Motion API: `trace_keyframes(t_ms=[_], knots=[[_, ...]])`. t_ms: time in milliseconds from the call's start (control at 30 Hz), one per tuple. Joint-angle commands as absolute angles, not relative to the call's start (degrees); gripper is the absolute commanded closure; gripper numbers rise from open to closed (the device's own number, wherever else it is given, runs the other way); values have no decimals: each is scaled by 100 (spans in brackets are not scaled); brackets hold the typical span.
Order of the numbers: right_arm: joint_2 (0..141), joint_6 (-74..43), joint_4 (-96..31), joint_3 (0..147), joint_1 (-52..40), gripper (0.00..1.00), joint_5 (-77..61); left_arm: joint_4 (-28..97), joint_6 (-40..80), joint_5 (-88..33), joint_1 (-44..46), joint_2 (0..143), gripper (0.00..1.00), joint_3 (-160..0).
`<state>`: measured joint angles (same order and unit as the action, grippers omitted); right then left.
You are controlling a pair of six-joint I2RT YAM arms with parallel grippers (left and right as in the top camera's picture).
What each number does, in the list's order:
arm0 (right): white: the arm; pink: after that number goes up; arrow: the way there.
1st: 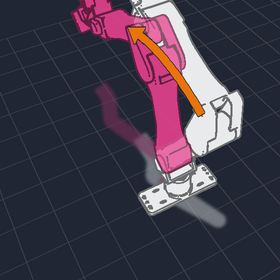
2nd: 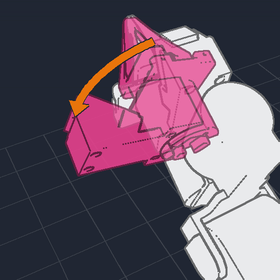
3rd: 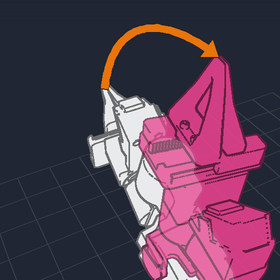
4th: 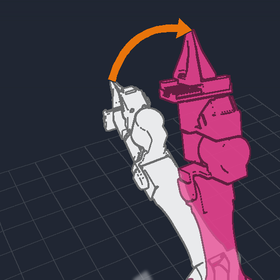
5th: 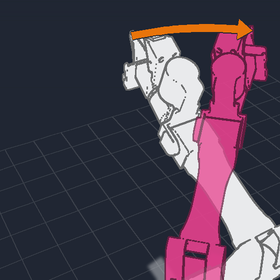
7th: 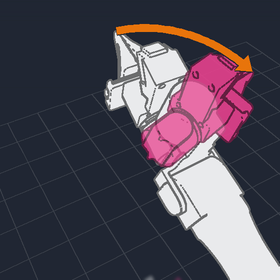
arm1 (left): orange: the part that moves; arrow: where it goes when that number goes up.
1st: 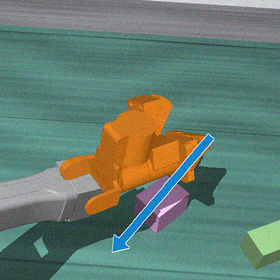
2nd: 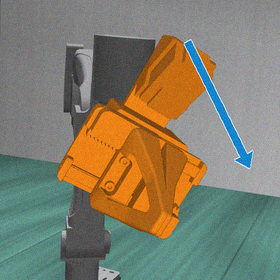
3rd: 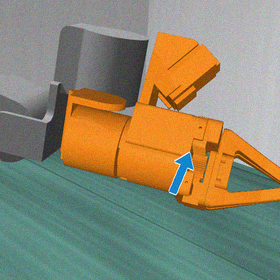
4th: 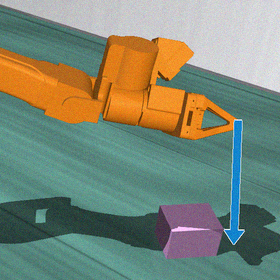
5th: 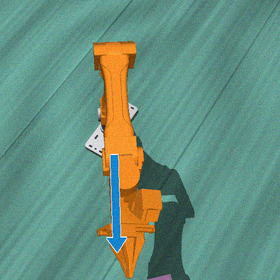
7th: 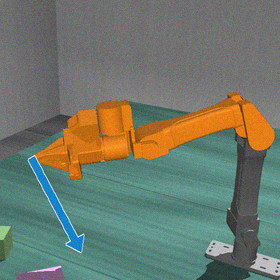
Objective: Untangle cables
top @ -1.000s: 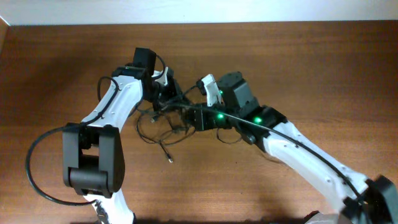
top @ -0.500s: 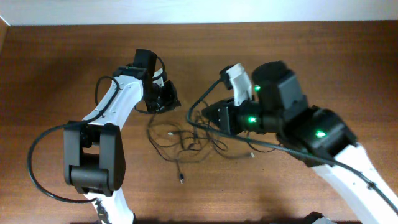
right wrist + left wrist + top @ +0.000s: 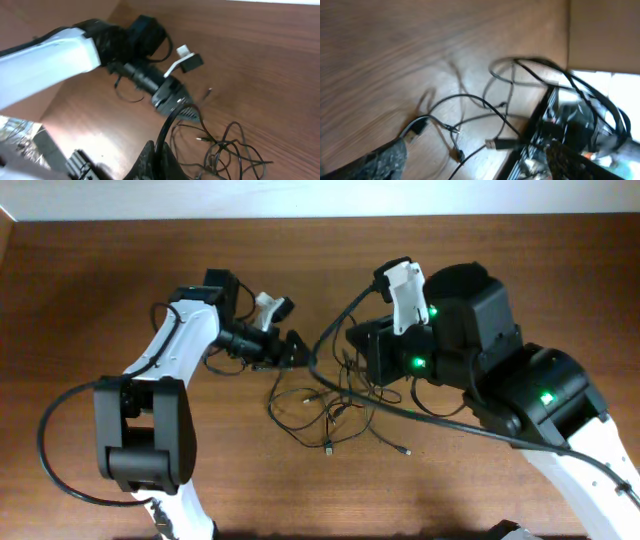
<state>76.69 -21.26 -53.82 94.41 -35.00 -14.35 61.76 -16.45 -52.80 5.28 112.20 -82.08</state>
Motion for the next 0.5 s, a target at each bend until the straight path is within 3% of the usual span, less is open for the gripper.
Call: trace_keyframes(t_ms=[0, 100, 167, 267, 467], knots=[[7802, -2303, -5273, 9546, -3474, 96, -1160, 6222, -2742, -5527, 878, 11295, 14, -8254], [7826, -2340, -5251, 9548, -3474, 96, -1767, 6053, -2552, -5540, 1120, 11295, 7, -8254], [7826, -2340, -5247, 9548, -3474, 96, -1920, 5760, -1693, -5537, 1203, 11295, 1, -8254], [7826, -2333, -5249, 9548, -3474, 96, -2338, 5336, -1138, -5535, 1350, 11295, 0, -8254], [7826, -2294, -5242, 9548, -3474, 96, -3280, 4764, -1118, -5533, 1398, 11295, 1, -8254]])
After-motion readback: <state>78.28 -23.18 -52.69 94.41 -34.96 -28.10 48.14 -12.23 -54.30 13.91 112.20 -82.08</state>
